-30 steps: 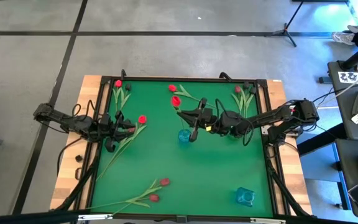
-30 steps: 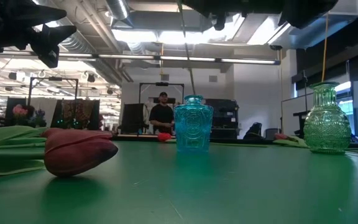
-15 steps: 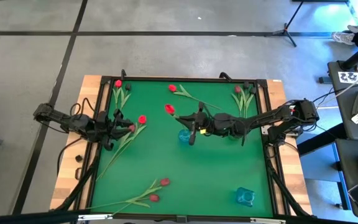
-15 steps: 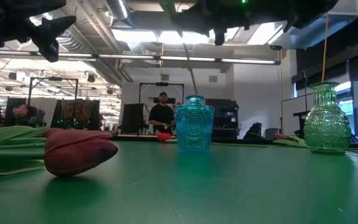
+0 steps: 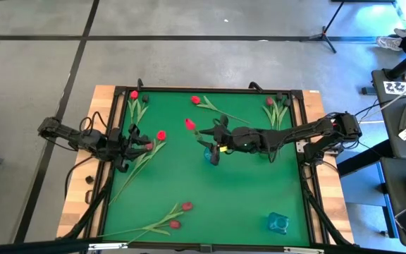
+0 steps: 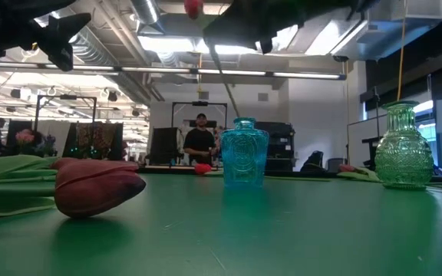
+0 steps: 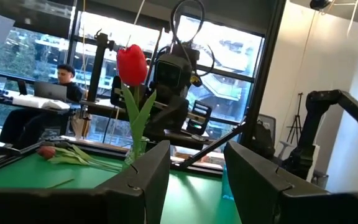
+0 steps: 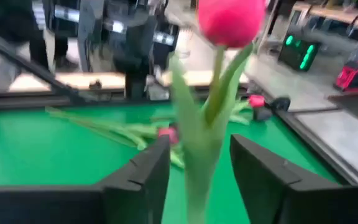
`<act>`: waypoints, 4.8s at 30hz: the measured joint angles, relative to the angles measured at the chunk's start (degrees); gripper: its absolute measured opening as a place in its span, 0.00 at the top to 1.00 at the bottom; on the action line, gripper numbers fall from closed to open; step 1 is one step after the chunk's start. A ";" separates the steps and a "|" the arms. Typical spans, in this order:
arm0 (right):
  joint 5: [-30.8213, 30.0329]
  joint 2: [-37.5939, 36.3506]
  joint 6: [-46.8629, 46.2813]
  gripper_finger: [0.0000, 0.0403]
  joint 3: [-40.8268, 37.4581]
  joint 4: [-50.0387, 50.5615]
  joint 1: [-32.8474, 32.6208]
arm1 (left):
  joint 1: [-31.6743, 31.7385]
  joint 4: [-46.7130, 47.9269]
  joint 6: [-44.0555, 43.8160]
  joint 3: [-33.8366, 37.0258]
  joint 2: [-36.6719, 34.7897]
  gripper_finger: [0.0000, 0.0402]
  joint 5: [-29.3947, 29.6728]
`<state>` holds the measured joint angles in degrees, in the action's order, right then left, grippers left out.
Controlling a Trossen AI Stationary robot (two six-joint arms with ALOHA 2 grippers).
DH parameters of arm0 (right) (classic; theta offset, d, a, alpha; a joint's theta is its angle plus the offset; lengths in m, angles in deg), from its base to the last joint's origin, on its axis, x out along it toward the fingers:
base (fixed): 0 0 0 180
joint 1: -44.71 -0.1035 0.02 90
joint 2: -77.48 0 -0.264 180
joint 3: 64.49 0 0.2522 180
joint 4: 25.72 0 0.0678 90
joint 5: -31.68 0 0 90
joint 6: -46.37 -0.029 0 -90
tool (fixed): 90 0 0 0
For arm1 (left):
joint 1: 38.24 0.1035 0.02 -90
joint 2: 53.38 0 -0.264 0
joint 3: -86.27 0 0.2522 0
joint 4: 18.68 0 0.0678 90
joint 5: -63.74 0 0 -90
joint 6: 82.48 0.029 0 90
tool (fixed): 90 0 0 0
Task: Sort flowers into vase by color
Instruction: Put the red flower in the top blue vase
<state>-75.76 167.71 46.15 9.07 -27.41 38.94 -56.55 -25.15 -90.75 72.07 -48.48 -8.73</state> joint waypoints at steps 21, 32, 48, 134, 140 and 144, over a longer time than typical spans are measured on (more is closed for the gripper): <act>-7.63 -1.03 -10.42 0.49 22.26 56.27 -4.69 | 0.00 0.28 -0.24 0.00 -0.04 0.62 -0.05; -7.86 -0.95 -20.69 0.49 21.79 71.13 13.79 | 0.00 0.38 -0.40 -0.02 -0.04 0.62 0.27; 18.28 19.03 -5.99 0.49 17.10 38.08 33.74 | 0.02 3.18 -0.37 -0.04 -0.03 0.62 0.06; -5.08 6.19 5.13 0.99 -23.09 -71.95 -1.71 | 0.02 4.36 -1.65 -0.02 -0.03 0.62 -3.15; -5.28 6.47 6.13 0.99 -23.05 -71.72 -1.71 | 0.02 5.41 -1.66 -0.02 -0.04 0.62 -3.17; -5.13 6.47 6.24 0.99 -23.05 -70.57 -1.71 | 0.02 5.39 -1.66 -0.02 -0.03 0.62 -3.13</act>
<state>-80.89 174.18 52.39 -13.97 -97.98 37.23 -56.52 -19.76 -92.41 72.04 -48.51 -11.86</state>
